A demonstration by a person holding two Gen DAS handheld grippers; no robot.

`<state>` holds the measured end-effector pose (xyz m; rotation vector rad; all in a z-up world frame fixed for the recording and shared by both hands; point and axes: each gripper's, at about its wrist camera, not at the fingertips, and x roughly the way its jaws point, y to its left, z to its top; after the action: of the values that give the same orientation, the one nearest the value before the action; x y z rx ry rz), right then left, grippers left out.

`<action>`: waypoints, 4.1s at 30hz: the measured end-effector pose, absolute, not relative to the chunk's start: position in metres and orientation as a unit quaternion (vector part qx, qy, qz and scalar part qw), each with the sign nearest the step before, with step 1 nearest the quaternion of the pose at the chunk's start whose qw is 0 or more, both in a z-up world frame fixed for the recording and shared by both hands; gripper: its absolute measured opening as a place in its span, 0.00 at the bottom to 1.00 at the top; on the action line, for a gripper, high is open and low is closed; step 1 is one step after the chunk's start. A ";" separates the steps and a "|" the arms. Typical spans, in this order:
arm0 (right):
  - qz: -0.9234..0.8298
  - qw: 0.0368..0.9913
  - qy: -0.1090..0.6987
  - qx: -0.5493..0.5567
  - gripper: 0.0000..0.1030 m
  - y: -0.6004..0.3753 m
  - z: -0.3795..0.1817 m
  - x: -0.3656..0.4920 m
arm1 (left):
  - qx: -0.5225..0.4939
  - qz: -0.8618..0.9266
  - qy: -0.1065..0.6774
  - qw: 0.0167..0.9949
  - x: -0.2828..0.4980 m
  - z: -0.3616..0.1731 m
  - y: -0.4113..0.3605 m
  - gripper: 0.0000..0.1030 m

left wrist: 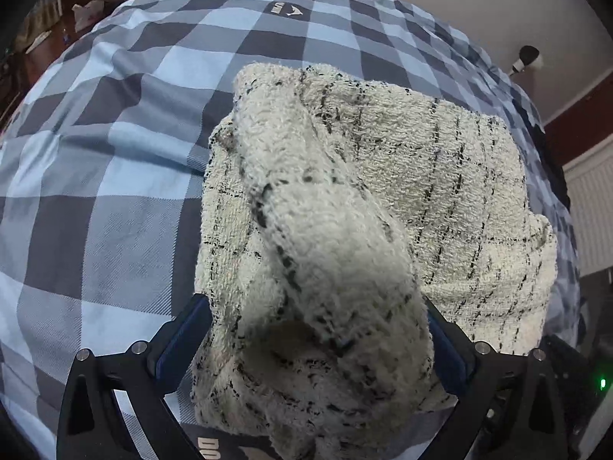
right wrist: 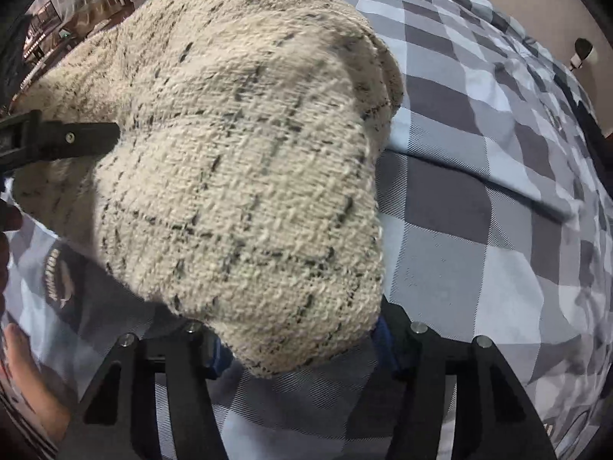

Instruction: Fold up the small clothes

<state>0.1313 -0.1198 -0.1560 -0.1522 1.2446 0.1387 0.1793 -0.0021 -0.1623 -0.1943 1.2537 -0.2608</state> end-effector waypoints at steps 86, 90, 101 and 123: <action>0.167 0.775 0.490 0.362 0.65 -0.269 -0.073 0.138 | -0.143 -0.249 0.555 0.781 0.179 -0.112 -0.096 0.38; 0.119 0.766 0.501 0.385 0.65 -0.309 -0.099 0.144 | -0.128 -0.242 0.577 0.770 0.198 -0.133 -0.139 0.38; 0.068 0.752 0.507 0.415 0.81 -0.319 -0.122 0.133 | -0.120 -0.195 0.569 0.789 0.180 -0.142 -0.125 0.75; -0.039 0.891 0.451 -0.029 0.83 -0.221 0.024 -0.052 | 0.137 -0.109 0.400 0.900 -0.005 -0.023 -0.052 1.00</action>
<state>-0.0518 -0.2213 0.0242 -0.0598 0.9373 -0.0809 -0.0049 -0.0517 -0.0228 0.2827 0.8270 -0.2264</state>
